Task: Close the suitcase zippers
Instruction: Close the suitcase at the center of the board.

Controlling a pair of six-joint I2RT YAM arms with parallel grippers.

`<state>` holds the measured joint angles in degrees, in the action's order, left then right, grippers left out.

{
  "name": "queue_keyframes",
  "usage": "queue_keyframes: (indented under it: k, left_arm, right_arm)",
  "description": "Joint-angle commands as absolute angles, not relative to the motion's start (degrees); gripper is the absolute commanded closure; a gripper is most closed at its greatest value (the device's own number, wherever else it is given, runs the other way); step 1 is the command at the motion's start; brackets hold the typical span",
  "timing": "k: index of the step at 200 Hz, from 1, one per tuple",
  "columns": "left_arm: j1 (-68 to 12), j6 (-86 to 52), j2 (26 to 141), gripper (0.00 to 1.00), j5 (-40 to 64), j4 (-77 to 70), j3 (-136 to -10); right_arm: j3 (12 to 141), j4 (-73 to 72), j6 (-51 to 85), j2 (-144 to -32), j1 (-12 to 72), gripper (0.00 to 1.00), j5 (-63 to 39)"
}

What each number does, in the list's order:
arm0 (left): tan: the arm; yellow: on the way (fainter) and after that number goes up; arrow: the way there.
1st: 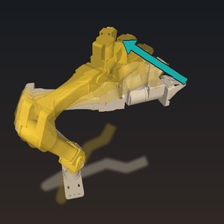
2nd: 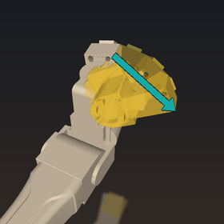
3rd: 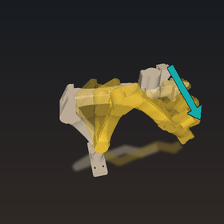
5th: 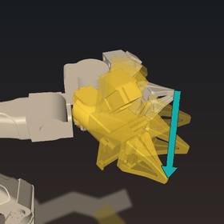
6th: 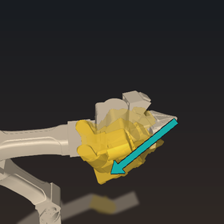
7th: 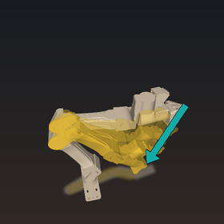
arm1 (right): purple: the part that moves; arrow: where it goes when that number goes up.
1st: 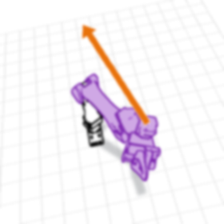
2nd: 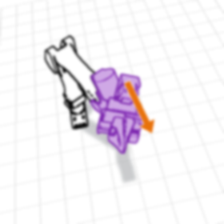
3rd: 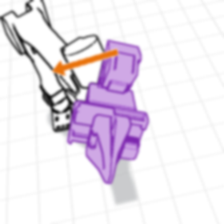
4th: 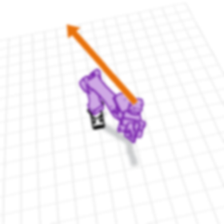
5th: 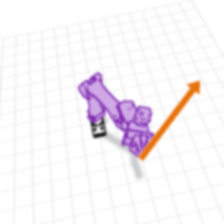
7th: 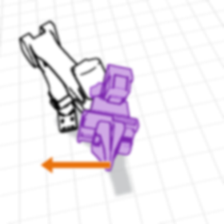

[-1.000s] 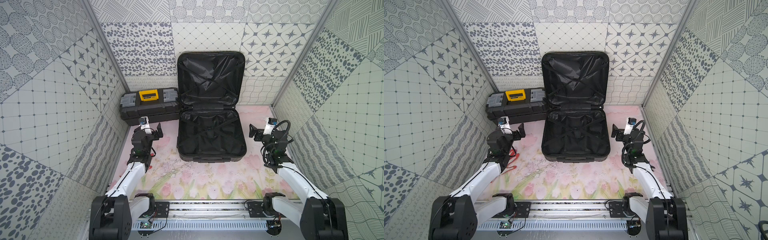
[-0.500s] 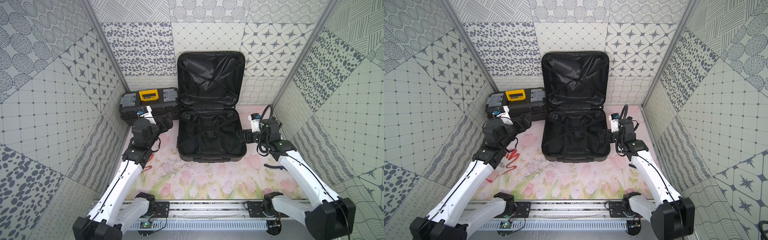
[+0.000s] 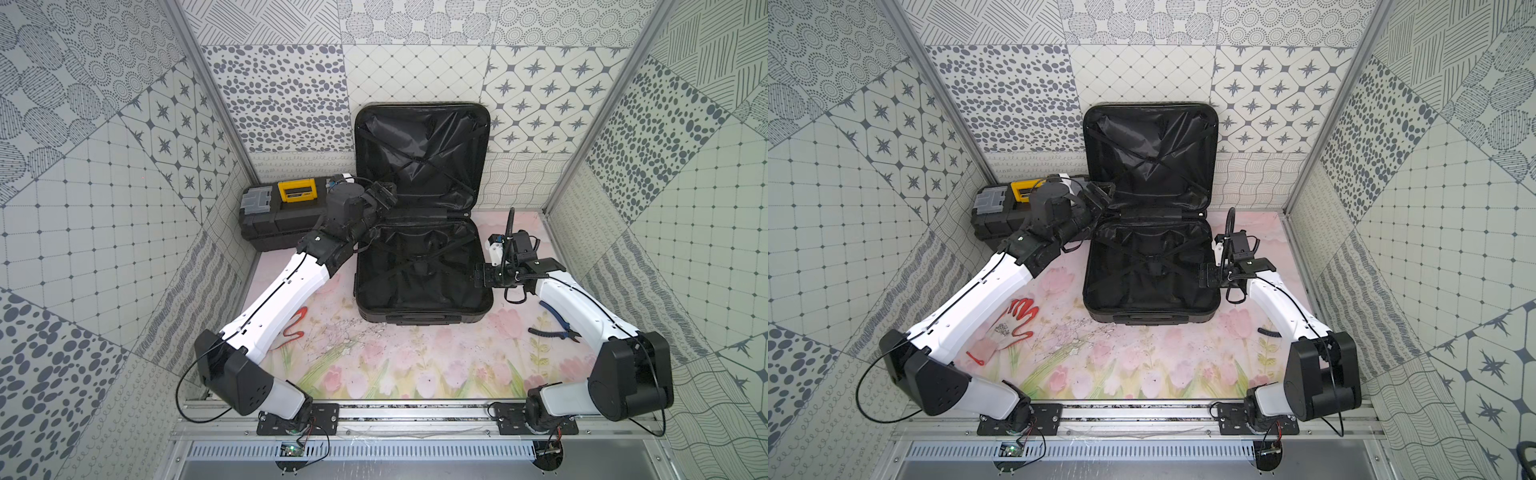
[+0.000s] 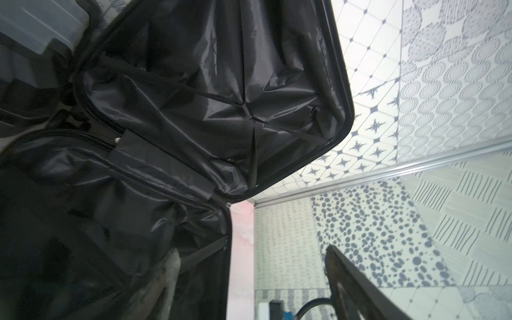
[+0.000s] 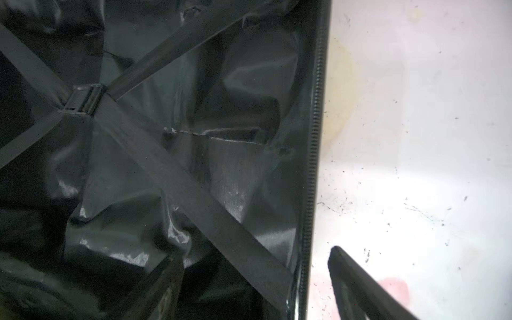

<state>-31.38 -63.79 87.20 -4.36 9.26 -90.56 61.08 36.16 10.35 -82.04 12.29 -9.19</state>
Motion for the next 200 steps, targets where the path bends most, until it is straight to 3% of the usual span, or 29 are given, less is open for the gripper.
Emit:
queue_keyframes:
  k: [1,89,123,200]
  left_arm:
    - [-32.2,-75.1,95.6,0.18,-7.1,14.0,-104.0]
    - [-27.4,-80.1,126.9,0.19,-6.0,22.8,-152.3]
    - [-24.8,-82.6,129.9,0.22,-7.5,14.5,-153.0]
    - [-18.4,-74.5,129.7,0.33,-3.1,17.7,-150.2]
  right_arm:
    - [63.3,33.9,12.2,-84.4,12.3,0.24,-11.1]
    - [60.5,29.0,14.4,-87.6,13.6,0.84,-8.6]
    - [58.2,26.2,13.0,-87.1,14.9,1.0,-6.5]
    - [54.4,21.6,8.5,-83.6,15.7,1.0,-1.3]
